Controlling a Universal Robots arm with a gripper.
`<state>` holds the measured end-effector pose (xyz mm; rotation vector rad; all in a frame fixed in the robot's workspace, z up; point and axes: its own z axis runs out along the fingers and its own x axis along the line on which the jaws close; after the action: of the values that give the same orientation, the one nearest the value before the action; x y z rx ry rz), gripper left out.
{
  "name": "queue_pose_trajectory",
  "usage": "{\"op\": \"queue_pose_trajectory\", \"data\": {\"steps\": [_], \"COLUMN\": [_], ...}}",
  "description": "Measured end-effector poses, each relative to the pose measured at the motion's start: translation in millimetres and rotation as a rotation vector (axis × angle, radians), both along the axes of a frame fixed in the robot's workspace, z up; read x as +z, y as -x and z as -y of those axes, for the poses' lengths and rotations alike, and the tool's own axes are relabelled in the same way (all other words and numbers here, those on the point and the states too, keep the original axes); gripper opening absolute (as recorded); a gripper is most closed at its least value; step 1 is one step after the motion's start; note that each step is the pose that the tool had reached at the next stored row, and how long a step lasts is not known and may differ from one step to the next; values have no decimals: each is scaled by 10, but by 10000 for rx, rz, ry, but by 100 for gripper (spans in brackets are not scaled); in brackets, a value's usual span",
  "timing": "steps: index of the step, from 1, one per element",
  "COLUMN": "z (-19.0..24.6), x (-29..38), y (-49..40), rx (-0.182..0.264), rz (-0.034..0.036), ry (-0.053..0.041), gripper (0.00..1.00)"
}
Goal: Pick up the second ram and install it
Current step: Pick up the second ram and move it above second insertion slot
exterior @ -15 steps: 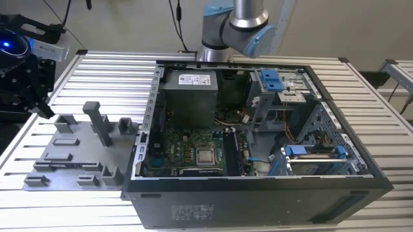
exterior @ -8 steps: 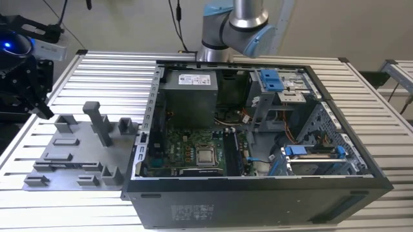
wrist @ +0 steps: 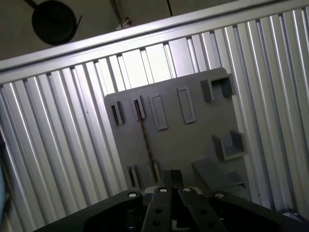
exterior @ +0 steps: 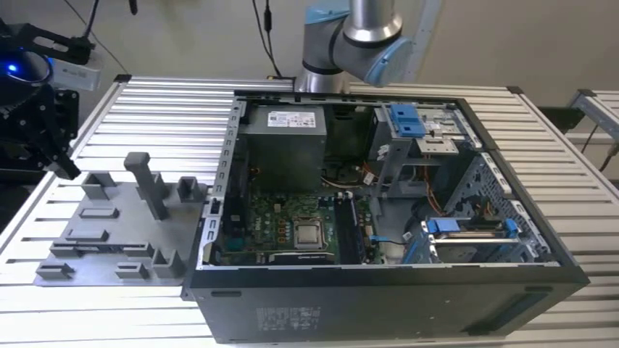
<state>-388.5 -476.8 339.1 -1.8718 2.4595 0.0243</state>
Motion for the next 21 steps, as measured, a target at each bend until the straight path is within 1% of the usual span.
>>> {"op": "queue_pose_trajectory", "data": {"steps": [4,8,16,17,19,20,21], "z": [0,0,0,0,0,0,0], "x": [-12,-25,-27,-27,-27,-27,-27], "y": [5,9,9,9,9,9,9], "rx": [71,339,357,358,358,358,358], "rz": [3,-1,0,0,0,0,0], "ry": [-2,3,2,2,2,2,2], "gripper": [11,11,11,12,24,24,30]}}
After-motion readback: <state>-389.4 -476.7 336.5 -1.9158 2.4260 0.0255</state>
